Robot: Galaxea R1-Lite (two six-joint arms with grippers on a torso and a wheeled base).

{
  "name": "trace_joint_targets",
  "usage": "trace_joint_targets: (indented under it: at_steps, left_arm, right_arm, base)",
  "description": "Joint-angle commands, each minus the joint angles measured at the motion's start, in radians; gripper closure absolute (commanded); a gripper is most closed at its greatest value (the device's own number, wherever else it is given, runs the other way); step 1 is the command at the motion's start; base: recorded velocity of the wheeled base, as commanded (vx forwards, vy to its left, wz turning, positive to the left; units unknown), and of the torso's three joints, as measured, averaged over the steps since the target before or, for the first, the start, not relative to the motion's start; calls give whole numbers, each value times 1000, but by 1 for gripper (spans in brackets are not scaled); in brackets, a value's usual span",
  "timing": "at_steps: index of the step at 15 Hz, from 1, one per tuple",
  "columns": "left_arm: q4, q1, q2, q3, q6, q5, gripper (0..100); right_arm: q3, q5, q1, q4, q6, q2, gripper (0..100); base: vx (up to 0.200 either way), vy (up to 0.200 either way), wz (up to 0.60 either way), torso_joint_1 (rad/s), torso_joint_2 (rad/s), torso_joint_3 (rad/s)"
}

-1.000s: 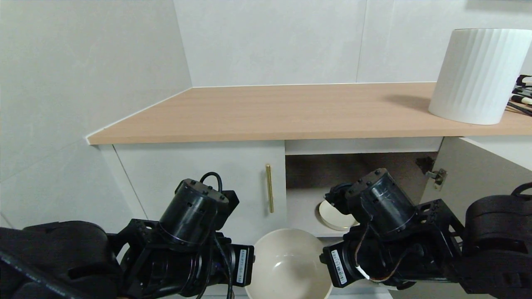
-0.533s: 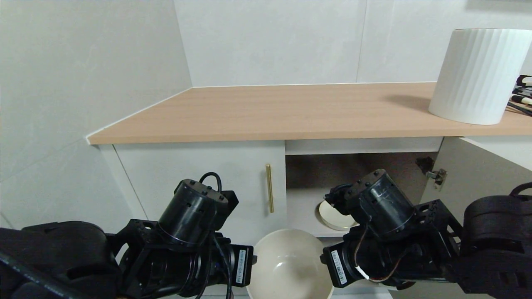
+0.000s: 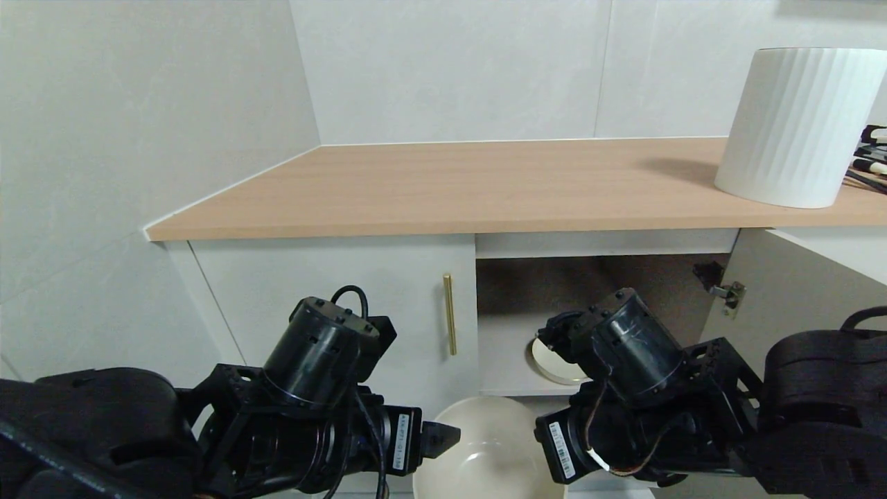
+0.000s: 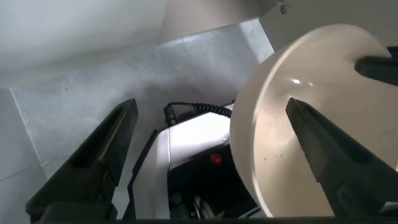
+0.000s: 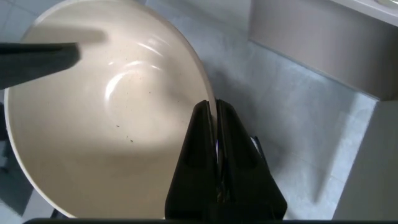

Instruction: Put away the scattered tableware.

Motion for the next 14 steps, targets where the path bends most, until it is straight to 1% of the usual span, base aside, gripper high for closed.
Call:
trace_joint_targets:
  at_steps: [1, 2, 6, 7, 8, 9, 11, 12, 14]
  left_arm:
    - [-3, 0, -3, -1, -3, 1, 0]
    - [-5, 2, -8, -3, -3, 2, 0]
    - [-6, 6, -35, -6, -6, 5, 0]
    - [-6, 6, -35, -6, -6, 5, 0]
    - [-6, 6, -35, -6, -6, 5, 0]
    - [-6, 6, -38, -6, -6, 5, 0]
    - [-5, 6, -44, -6, -6, 5, 0]
    - [-5, 6, -44, -6, -6, 5, 0]
    - [-5, 6, -44, -6, -6, 5, 0]
  right_arm:
    - [0, -1, -23, -1, 1, 15, 100]
    - [-2, -2, -42, -2, 1, 18, 100]
    - [3, -10, -201, -28, 22, 76, 100]
    - [8, -24, -221, -28, 22, 84, 100]
    - [24, -64, -267, -57, 24, 93, 100]
    - [41, -61, -292, -105, 24, 99, 100]
    - [57, -62, -309, -168, 22, 121, 100]
    - [46, -72, -347, -241, 32, 184, 100]
    - [44, -87, -387, -373, 87, 265, 100]
  base:
    - [0, 0, 0, 0, 0, 0]
    - [0, 0, 0, 0, 0, 0]
    - [0, 0, 0, 0, 0, 0]
    - [0, 0, 0, 0, 0, 0]
    - [0, 0, 0, 0, 0, 0]
    - [0, 0, 0, 0, 0, 0]
    - [0, 0, 0, 0, 0, 0]
    - [0, 0, 0, 0, 0, 0]
    - [0, 0, 0, 0, 0, 0]
